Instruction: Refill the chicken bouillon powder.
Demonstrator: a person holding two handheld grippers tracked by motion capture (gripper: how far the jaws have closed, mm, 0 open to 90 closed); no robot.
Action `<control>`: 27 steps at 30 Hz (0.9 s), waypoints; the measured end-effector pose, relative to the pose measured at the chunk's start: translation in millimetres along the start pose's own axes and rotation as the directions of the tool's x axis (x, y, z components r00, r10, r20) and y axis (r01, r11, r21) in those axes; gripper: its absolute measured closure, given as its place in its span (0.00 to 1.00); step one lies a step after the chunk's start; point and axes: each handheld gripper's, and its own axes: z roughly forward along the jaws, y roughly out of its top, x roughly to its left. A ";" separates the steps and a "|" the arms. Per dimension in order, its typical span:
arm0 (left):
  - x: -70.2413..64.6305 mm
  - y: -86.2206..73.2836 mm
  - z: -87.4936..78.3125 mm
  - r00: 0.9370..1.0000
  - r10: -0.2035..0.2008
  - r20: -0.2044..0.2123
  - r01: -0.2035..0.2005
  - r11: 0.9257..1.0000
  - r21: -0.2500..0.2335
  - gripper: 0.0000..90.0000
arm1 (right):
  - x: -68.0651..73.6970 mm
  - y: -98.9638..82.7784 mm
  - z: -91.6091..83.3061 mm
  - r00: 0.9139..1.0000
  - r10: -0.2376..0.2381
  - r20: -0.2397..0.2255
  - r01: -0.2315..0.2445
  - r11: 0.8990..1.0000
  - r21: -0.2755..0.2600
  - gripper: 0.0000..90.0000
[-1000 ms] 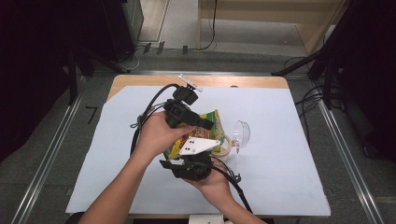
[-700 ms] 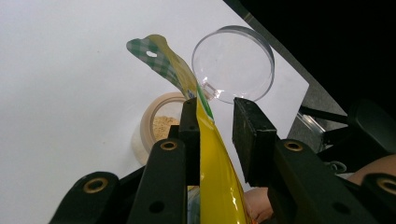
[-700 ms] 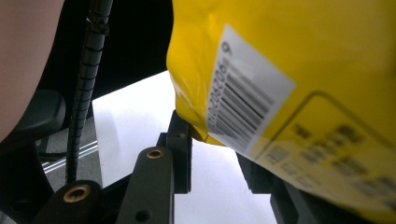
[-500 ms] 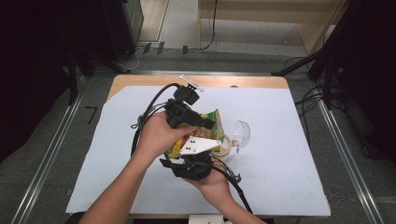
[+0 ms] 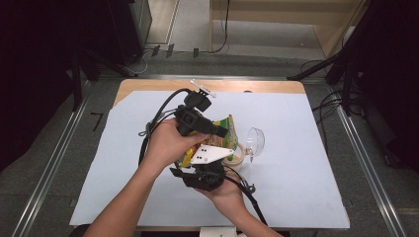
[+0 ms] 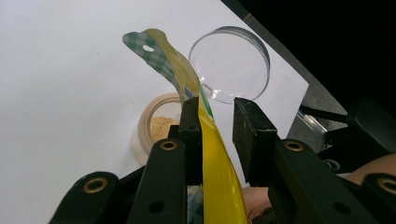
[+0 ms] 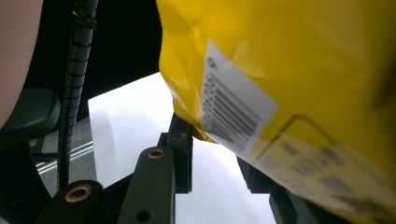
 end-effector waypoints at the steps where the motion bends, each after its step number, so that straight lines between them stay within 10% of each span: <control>1: 0.4 0.0 0.1 1.000 0.000 0.002 0.000 1.000 -0.001 0.83 | -0.2 0.1 0.0 1.000 -0.001 -0.001 0.001 1.000 0.001 0.78; 27: 0.1 -0.8 -1.3 1.000 -0.003 0.013 0.003 1.000 -0.002 0.83 | -3.2 -0.8 -1.1 1.000 -0.022 0.008 0.022 1.000 0.021 0.78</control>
